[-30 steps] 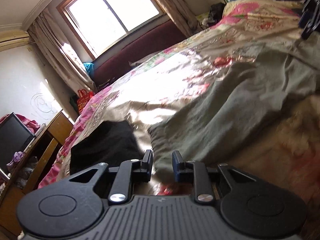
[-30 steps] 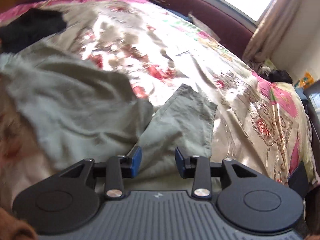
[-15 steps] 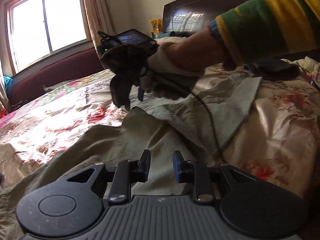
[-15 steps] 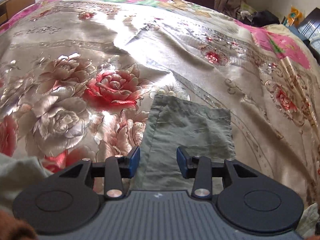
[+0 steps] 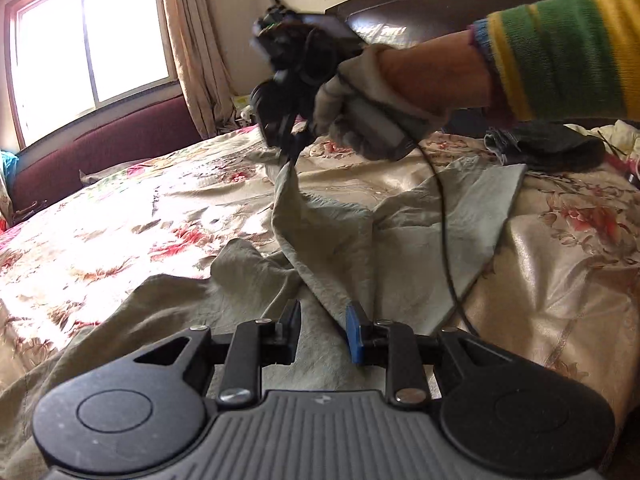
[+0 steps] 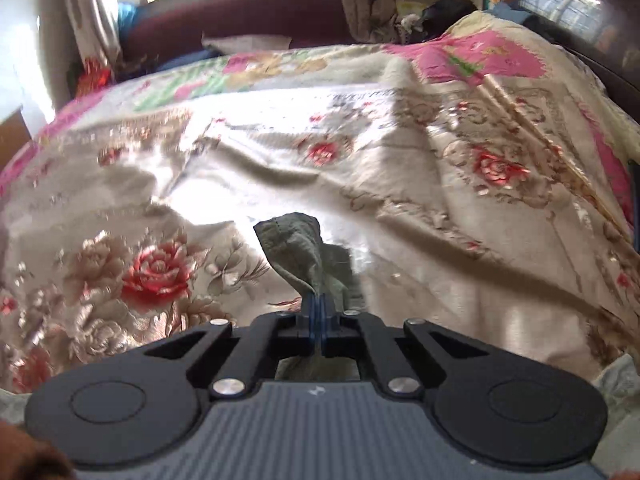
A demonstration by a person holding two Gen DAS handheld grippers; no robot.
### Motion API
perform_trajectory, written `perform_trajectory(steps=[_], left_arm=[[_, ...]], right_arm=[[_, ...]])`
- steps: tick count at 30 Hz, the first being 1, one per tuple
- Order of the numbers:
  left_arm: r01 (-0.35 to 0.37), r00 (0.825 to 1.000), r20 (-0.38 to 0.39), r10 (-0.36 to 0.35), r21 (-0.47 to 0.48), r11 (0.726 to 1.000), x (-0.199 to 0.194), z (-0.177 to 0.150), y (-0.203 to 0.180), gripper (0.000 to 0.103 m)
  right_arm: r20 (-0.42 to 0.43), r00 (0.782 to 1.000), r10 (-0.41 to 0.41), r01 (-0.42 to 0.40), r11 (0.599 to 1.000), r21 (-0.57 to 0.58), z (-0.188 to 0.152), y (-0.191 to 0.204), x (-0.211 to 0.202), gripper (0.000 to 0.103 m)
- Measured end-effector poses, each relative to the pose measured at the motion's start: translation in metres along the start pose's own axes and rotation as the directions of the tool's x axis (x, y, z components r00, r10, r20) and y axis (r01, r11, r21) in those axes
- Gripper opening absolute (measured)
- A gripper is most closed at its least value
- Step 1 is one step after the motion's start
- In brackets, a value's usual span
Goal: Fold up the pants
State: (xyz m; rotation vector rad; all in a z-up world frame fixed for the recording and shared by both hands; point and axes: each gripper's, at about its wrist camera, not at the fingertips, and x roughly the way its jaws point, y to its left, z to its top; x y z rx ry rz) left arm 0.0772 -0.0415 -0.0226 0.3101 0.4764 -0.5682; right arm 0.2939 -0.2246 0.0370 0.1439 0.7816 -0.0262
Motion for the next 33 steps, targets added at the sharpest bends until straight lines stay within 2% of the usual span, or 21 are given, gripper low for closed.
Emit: perform_trajectory(steps=[3,6,9,12,15,17,23,25,28,32,33], left_arm=[[0.012,1.000,0.002,-0.013,0.049,0.999,0.009,0.011,-0.015,0.040],[0.036,0.999,-0.002,-0.036,0.103,0.994,0.022,0.020,-0.035,0.040],[0.072,0.997,-0.031,-0.068,0.173,0.982,0.041,0.027,-0.059,0.040],[0.096,0.994,-0.078,-0.079,0.259,0.961,0.058,0.028,-0.081,0.041],[0.104,0.990,-0.120,-0.068,0.320,0.942,0.070,0.027,-0.098,0.041],[0.097,0.990,-0.131,-0.054,0.354,0.930,0.075,0.029,-0.103,0.041],[0.090,0.990,-0.136,-0.037,0.413,0.906,0.082,0.038,-0.119,0.041],[0.091,0.991,-0.131,-0.039,0.416,0.905,0.082,0.042,-0.123,0.041],[0.103,0.991,-0.125,-0.053,0.437,0.894,0.083,0.043,-0.133,0.041],[0.129,0.988,-0.132,-0.075,0.469,0.874,0.088,0.042,-0.148,0.042],[0.135,0.988,-0.135,-0.080,0.476,0.869,0.088,0.041,-0.152,0.042]], right_arm=[[0.099,0.995,0.006,-0.020,0.990,0.143,-0.014,-0.069,-0.060,0.002],[0.163,0.986,-0.020,-0.030,0.954,0.298,-0.049,-0.141,-0.105,0.002],[0.136,0.987,-0.087,0.021,0.904,0.427,-0.096,-0.200,-0.112,0.002],[0.088,0.994,-0.065,0.006,0.834,0.551,-0.140,-0.240,-0.099,0.002],[0.115,0.993,-0.025,-0.052,0.784,0.619,-0.167,-0.256,-0.093,0.003],[0.140,0.990,-0.004,-0.089,0.756,0.649,-0.175,-0.261,-0.089,0.009],[0.230,0.972,0.046,-0.198,0.688,0.698,-0.179,-0.275,-0.089,0.014],[0.260,0.965,0.023,-0.204,0.688,0.697,-0.179,-0.277,-0.096,0.027],[0.249,0.968,-0.027,-0.161,0.697,0.699,-0.180,-0.281,-0.100,0.037],[0.229,0.973,-0.030,-0.153,0.659,0.737,-0.186,-0.287,-0.092,0.034],[0.230,0.972,-0.039,-0.149,0.654,0.741,-0.188,-0.286,-0.091,0.022]])
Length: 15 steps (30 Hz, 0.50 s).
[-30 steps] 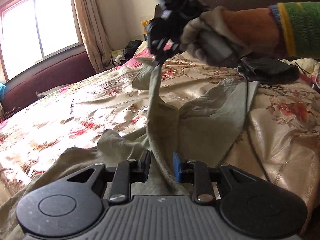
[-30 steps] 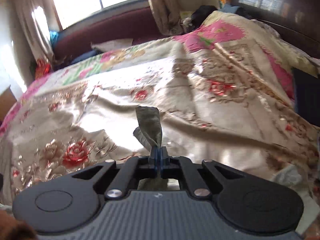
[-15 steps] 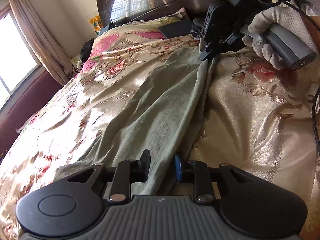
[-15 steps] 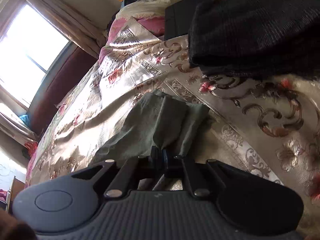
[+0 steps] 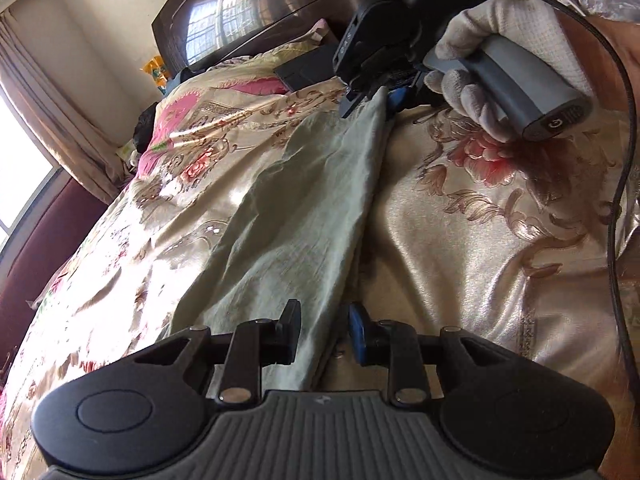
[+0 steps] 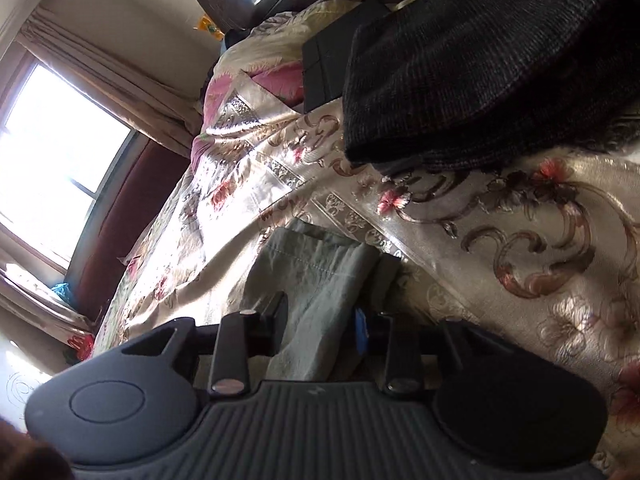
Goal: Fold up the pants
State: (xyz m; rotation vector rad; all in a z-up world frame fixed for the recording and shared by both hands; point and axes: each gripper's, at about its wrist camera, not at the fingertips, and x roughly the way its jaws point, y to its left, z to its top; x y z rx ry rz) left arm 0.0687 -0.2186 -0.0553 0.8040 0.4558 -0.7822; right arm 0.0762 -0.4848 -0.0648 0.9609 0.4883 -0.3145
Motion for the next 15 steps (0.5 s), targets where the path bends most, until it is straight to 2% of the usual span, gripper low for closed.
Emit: perform_trajectory(steps=[1,2,7,9,12,14,15], left_arm=[[0.003,1.000,0.000,-0.003,0.010,1.000,0.001,0.000,-0.003,0.042],[0.003,1.000,-0.001,-0.003,0.020,1.000,0.002,0.000,-0.005,0.042],[-0.001,1.000,0.020,0.001,0.019,1.000,0.004,0.005,-0.005,0.042],[-0.002,1.000,0.022,0.002,0.006,1.000,0.008,0.009,-0.003,0.042],[0.005,1.000,0.004,-0.004,-0.006,1.000,0.015,0.009,-0.004,0.042],[0.001,1.000,-0.002,-0.001,-0.001,1.000,0.015,0.005,-0.006,0.042],[-0.002,1.000,-0.009,0.002,0.000,1.000,0.013,0.004,-0.005,0.043]], right_arm=[[-0.001,1.000,0.005,-0.005,1.000,0.010,0.000,-0.001,0.001,0.004],[-0.006,1.000,0.018,-0.018,0.999,0.037,0.001,-0.005,0.003,0.003],[0.078,0.995,0.065,-0.069,0.997,0.043,0.007,-0.010,-0.016,0.003],[0.100,0.994,0.053,-0.057,0.998,0.039,0.010,-0.013,-0.017,0.003],[0.032,0.999,0.005,-0.006,0.999,0.035,0.005,-0.019,-0.004,0.008],[0.019,1.000,0.007,-0.008,1.000,0.025,0.001,-0.019,-0.009,0.009],[0.022,1.000,0.008,-0.008,0.999,0.035,0.002,-0.019,-0.016,0.016]])
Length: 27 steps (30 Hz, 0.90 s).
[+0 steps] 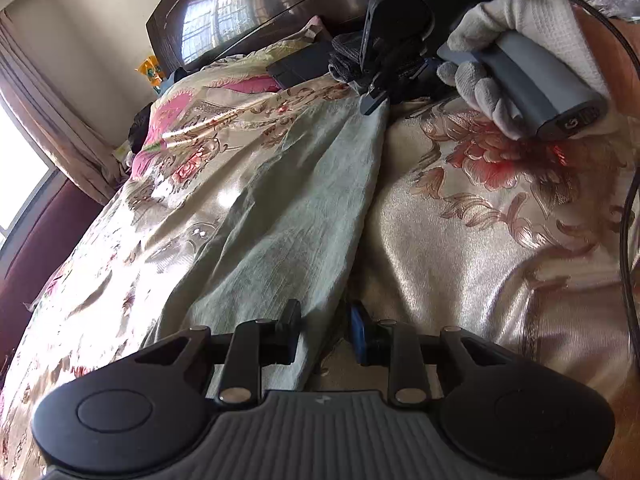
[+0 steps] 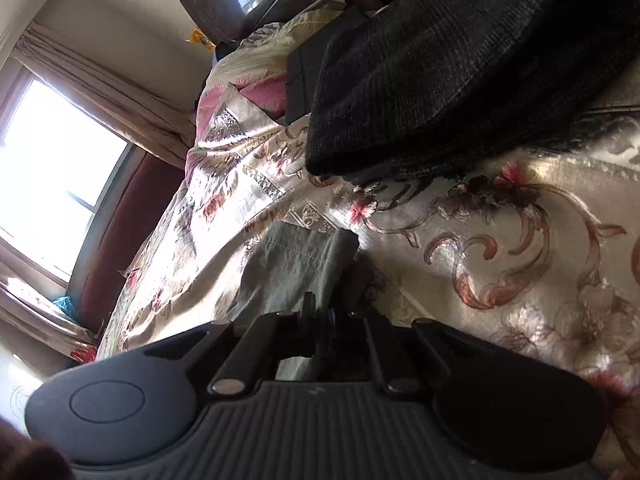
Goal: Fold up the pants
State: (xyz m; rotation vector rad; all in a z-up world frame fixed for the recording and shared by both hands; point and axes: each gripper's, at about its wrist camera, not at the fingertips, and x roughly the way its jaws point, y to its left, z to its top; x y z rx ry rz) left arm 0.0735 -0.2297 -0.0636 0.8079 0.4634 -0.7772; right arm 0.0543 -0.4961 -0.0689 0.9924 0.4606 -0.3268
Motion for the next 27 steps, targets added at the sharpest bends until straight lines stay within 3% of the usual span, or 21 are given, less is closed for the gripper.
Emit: perform_trajectory(steps=[2,3,5,12,21,22,23,24,27], left_arm=[[0.000,1.000,0.003,0.000,-0.016,1.000,-0.007,-0.004,0.003,0.043],[0.000,1.000,0.003,0.000,-0.032,0.999,-0.009,-0.007,0.004,0.044],[-0.008,1.000,-0.010,0.008,-0.052,0.999,-0.010,-0.012,0.005,0.045],[-0.023,1.000,0.001,0.023,-0.070,0.997,-0.020,-0.019,0.007,0.045],[-0.074,0.996,0.038,0.080,-0.136,0.988,-0.026,-0.021,0.019,0.046],[-0.079,0.996,0.036,0.085,-0.140,0.987,-0.024,-0.020,0.022,0.046],[-0.091,0.995,0.035,0.097,-0.144,0.985,-0.022,-0.019,0.026,0.046],[-0.099,0.994,0.033,0.105,-0.147,0.984,-0.021,-0.018,0.030,0.046],[-0.111,0.993,0.023,0.116,-0.169,0.979,-0.018,-0.016,0.041,0.046]], right_arm=[[0.037,0.999,0.034,-0.034,0.999,0.007,0.001,-0.002,-0.014,0.035],[0.047,0.998,0.033,-0.033,0.999,-0.010,0.000,-0.001,-0.019,0.049],[0.010,1.000,0.007,-0.007,1.000,-0.024,-0.003,0.002,-0.020,0.049],[-0.034,0.999,0.042,-0.043,0.999,-0.025,-0.015,0.005,-0.019,0.048],[-0.065,0.994,0.089,-0.091,0.995,-0.031,-0.006,0.021,0.043,0.048],[-0.068,0.993,0.101,-0.104,0.994,-0.036,-0.007,0.023,0.048,0.042],[-0.072,0.993,0.096,-0.099,0.994,-0.041,-0.008,0.025,0.052,0.029],[-0.092,0.993,0.076,-0.078,0.997,-0.027,-0.008,0.024,0.055,0.006],[-0.055,0.994,0.095,-0.093,0.995,0.042,-0.005,0.007,0.032,0.003]])
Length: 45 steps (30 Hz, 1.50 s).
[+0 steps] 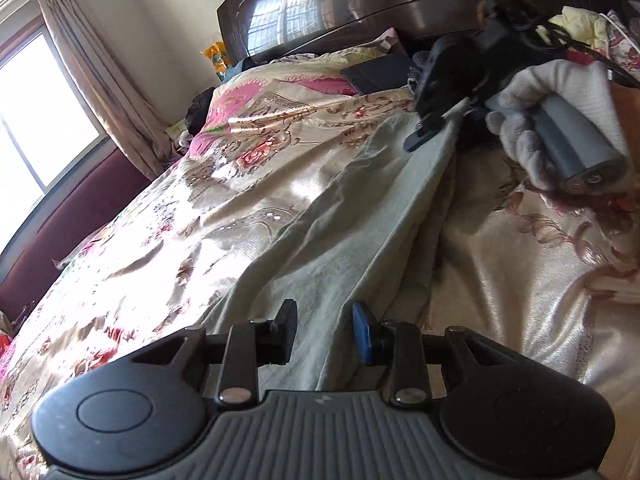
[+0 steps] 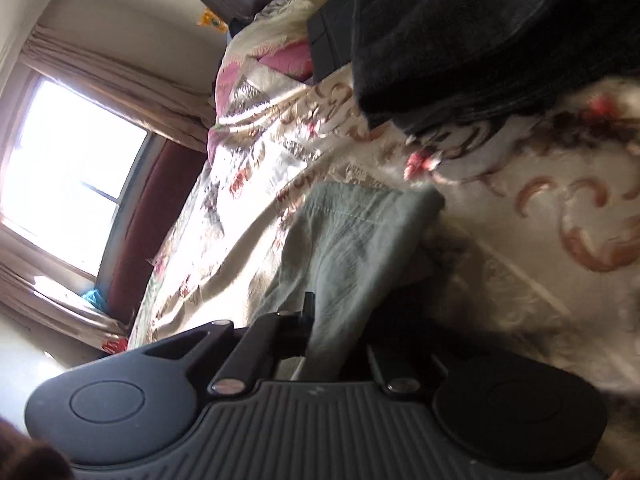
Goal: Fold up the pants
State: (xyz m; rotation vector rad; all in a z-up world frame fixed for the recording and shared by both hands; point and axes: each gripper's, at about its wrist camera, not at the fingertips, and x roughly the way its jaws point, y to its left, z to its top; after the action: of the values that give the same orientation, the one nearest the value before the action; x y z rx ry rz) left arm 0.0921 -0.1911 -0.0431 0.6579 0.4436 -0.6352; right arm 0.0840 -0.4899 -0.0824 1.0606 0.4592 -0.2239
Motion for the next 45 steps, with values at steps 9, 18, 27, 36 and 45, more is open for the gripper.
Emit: perform_trajectory(steps=[9,18,27,36,45], left_arm=[[0.111,0.993,-0.046,-0.109,0.052,0.992,-0.016,-0.016,-0.020,0.052],[0.110,0.993,-0.057,-0.106,0.075,0.991,-0.049,-0.041,-0.012,0.057],[-0.017,1.000,0.025,0.015,0.088,0.996,-0.047,-0.029,0.046,0.059],[-0.033,0.999,-0.036,0.036,0.087,0.996,0.063,-0.026,0.080,0.060],[-0.267,0.962,-0.057,0.267,0.009,0.964,0.066,-0.035,0.106,0.061]], right_arm=[[0.013,0.996,-0.089,0.090,0.995,-0.037,0.009,-0.025,-0.049,0.014],[0.214,0.952,-0.217,0.286,0.880,-0.379,-0.025,0.020,-0.132,0.032],[-0.174,0.982,-0.072,-0.108,0.544,-0.832,-0.090,0.126,-0.020,0.031],[-0.244,0.937,-0.249,-0.116,0.439,-0.891,-0.098,0.114,0.059,0.023],[-0.126,0.982,-0.139,-0.047,0.470,-0.881,-0.074,0.131,0.025,0.032]])
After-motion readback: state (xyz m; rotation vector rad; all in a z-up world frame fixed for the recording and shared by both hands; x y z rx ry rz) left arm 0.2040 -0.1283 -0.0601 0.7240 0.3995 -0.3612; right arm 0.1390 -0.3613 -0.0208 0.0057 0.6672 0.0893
